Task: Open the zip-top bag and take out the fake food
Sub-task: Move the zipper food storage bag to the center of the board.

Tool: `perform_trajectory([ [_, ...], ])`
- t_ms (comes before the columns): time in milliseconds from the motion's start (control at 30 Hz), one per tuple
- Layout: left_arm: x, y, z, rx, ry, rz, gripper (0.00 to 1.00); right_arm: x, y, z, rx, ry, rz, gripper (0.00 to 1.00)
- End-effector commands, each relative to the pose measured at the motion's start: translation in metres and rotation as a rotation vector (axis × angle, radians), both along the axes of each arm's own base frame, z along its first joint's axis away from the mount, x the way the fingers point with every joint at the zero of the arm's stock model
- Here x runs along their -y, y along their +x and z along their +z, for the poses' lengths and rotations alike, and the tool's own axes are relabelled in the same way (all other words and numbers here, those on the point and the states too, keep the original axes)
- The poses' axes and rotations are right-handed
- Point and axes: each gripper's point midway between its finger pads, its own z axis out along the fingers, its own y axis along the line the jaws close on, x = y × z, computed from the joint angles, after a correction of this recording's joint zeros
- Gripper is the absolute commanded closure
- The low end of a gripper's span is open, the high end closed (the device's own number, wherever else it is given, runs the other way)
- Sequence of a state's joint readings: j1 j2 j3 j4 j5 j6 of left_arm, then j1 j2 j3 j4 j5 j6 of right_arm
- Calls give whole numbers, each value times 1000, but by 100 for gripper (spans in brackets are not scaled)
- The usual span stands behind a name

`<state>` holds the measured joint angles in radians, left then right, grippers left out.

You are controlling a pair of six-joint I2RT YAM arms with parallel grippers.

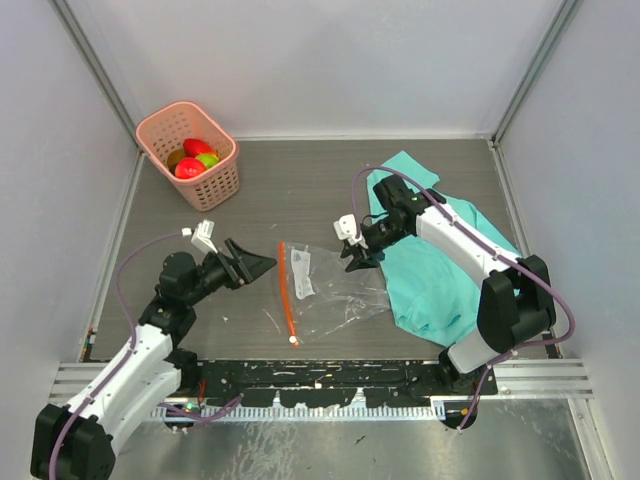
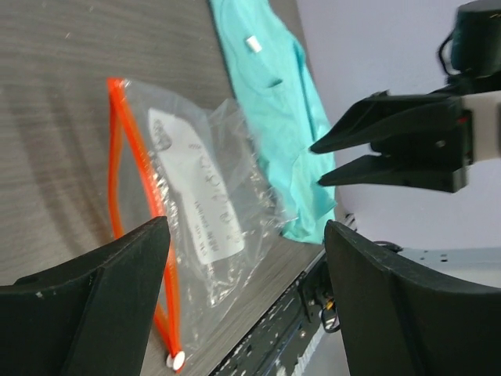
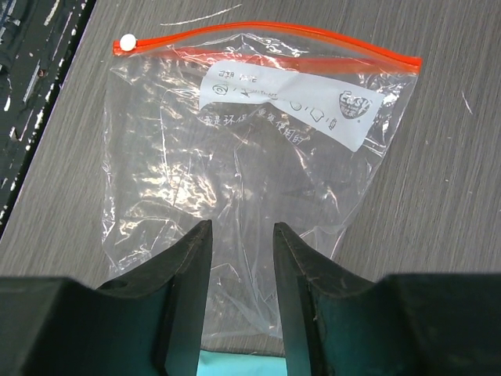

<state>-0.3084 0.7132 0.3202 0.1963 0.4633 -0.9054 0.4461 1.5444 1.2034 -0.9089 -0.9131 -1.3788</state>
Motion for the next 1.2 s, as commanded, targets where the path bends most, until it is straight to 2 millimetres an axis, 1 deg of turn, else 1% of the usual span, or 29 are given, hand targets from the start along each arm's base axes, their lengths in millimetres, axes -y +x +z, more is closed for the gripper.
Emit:
perform_trajectory([
  [0, -3, -1, -21, -23, 8, 65, 21, -2, -2, 25, -5, 43, -13, 57],
  [167, 6, -6, -43, -81, 17, 35, 23, -2, -2, 21, -14, 36, -13, 57],
  [300, 17, -7, -53, -106, 10, -8, 30, 0, -2, 18, -16, 30, -15, 57],
  [467, 27, -4, -67, -140, 18, -43, 34, 1, -2, 17, -13, 28, -14, 57],
  [567, 34, -3, -75, -157, 31, -74, 39, 2, -1, 17, -12, 28, -13, 57],
  [733, 45, 0, -80, -164, 19, -123, 53, 3, -2, 16, -12, 29, -11, 57],
  [833, 50, 1, -84, -168, 16, -142, 58, 3, -2, 16, -13, 29, -8, 57],
  [867, 51, 2, -85, -166, 16, -148, 61, 3, -2, 15, -13, 28, -7, 57],
  [900, 52, 1, -91, -179, 21, -153, 65, 3, -3, 15, -13, 28, -6, 57],
  [967, 53, 2, -94, -174, 25, -162, 74, 3, -3, 15, -13, 26, -5, 57],
  [1033, 55, 2, -93, -158, 24, -173, 83, 3, -3, 15, -13, 27, -3, 57],
  [1100, 54, 3, -93, -145, 25, -170, 94, 4, -3, 16, -12, 27, -4, 57],
  [1167, 51, 4, -91, -138, 29, -151, 98, 5, -3, 16, -10, 28, -6, 57],
])
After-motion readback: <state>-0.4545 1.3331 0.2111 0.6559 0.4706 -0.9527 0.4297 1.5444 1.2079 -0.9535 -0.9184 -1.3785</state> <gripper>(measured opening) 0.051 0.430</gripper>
